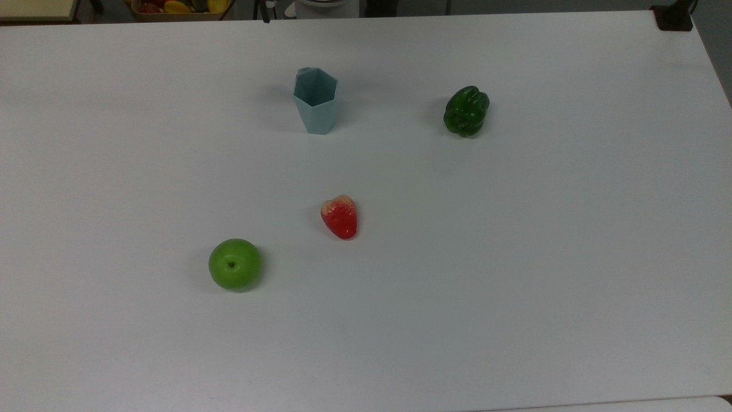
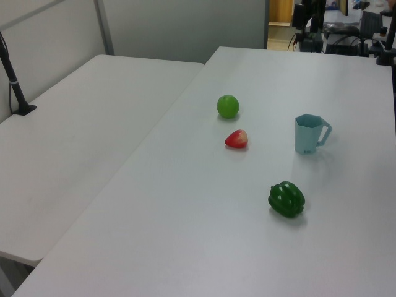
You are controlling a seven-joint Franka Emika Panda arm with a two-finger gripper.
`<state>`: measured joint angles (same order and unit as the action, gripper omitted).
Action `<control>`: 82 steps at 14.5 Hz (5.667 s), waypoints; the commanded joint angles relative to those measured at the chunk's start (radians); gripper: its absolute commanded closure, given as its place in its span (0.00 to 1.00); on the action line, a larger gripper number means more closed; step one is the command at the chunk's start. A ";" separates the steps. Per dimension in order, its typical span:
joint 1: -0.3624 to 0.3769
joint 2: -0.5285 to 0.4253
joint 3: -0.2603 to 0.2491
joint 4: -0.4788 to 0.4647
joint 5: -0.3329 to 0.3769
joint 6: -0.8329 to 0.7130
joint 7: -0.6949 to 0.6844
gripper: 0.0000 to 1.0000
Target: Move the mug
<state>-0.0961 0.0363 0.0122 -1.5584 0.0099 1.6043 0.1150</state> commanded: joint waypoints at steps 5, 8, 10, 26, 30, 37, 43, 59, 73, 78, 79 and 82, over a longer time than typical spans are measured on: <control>0.015 0.013 0.003 0.008 -0.002 0.011 -0.011 0.00; 0.013 0.016 0.003 0.011 0.005 0.017 -0.009 0.00; 0.015 0.022 0.003 0.012 -0.001 0.022 -0.009 0.00; 0.015 0.025 0.034 -0.022 0.002 0.043 -0.170 0.00; 0.123 -0.004 -0.059 -0.122 0.004 0.133 -0.175 0.00; 0.243 -0.029 -0.167 -0.236 0.001 0.187 -0.204 0.00; 0.273 -0.041 -0.167 -0.400 -0.054 0.264 -0.262 0.03; 0.280 -0.038 -0.166 -0.575 -0.084 0.442 -0.261 0.65; 0.292 -0.039 -0.166 -0.563 -0.071 0.428 -0.224 1.00; 0.262 -0.039 -0.195 -0.433 0.009 0.311 -0.236 1.00; 0.254 -0.030 -0.208 -0.419 0.010 0.313 -0.238 1.00; 0.204 0.089 -0.276 -0.283 0.048 0.313 -0.260 1.00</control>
<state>0.1383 0.0312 -0.2217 -1.9567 0.0021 1.9305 -0.1270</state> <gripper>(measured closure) 0.965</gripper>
